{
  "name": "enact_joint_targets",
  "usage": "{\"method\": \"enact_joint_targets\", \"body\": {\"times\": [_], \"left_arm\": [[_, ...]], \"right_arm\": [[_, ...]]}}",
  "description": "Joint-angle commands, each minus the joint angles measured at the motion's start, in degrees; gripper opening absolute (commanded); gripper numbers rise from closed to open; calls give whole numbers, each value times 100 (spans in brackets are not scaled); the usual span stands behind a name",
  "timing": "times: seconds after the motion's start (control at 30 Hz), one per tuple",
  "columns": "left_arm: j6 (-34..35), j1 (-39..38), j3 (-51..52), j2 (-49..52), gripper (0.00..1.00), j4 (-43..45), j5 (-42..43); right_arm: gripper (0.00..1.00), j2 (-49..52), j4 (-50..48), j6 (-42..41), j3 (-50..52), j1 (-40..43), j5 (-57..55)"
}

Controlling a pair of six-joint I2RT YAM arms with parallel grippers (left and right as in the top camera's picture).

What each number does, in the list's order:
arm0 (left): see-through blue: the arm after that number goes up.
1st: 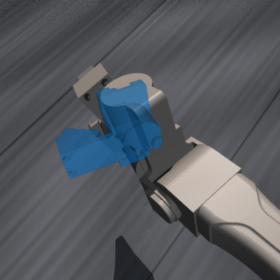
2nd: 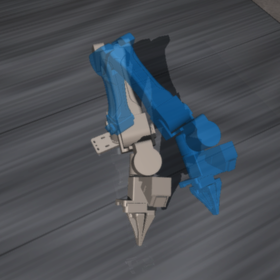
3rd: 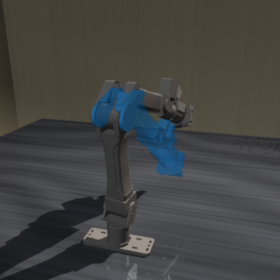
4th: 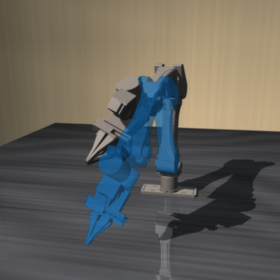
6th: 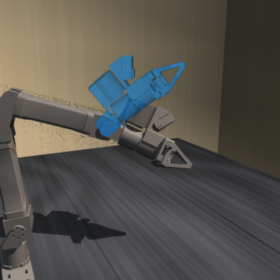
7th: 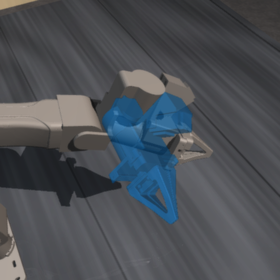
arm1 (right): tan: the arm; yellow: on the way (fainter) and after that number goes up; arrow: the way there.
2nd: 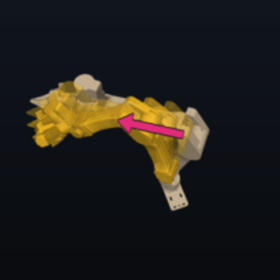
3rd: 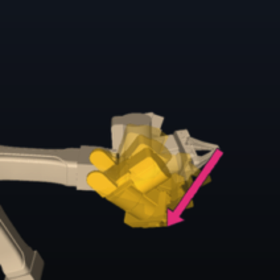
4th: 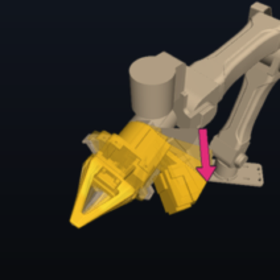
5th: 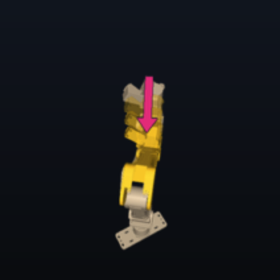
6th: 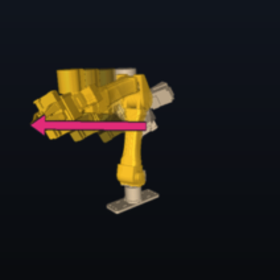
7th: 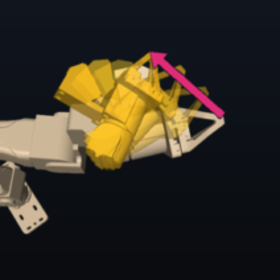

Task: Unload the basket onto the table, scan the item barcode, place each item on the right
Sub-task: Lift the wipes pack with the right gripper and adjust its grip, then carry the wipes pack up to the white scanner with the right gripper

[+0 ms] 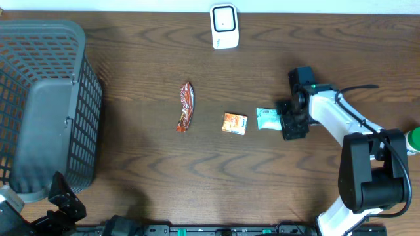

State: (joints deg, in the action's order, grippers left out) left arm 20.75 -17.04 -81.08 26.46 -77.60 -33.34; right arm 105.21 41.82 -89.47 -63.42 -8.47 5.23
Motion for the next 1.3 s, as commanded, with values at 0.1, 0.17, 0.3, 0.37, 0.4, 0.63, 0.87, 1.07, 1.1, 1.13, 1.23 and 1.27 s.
{"method": "enact_joint_targets", "body": {"times": [0.1,0.17,0.3,0.37,0.4,0.63,0.87,1.07,1.1,1.13,1.23,1.27], "left_arm": [[-68,4,-35,4,98,4,-31],[-68,4,-35,4,98,4,-31],[-59,4,-35,4,98,7,-31],[-46,4,-35,4,98,7,-31],[-46,4,-35,4,98,4,-31],[-48,4,-35,4,98,4,-31],[-48,4,-35,4,98,2,-31],[-48,4,-35,4,98,0,-31],[-48,4,-35,4,98,-4,-31],[-48,4,-35,4,98,-17,-31],[-48,4,-35,4,98,-68,-31],[-48,4,-35,4,98,-83,-31]], "right_arm": [[51,46,-691,140,629,13,-354],[38,46,-739,380,627,13,-555],[9,42,-979,1156,597,39,-640],[1,11,-1056,1574,529,42,-605],[1,-26,-1062,1799,476,42,-553],[1,-796,-1091,3871,81,39,-114],[1,-1921,-1067,6585,61,39,868],[1,-2756,-955,6951,61,35,2369],[1,-2828,-918,6839,61,33,2441],[1,-2874,-887,6800,61,33,2540],[1,-2927,-807,6677,61,35,2929],[1,-2924,-789,6677,61,35,3062]]}}
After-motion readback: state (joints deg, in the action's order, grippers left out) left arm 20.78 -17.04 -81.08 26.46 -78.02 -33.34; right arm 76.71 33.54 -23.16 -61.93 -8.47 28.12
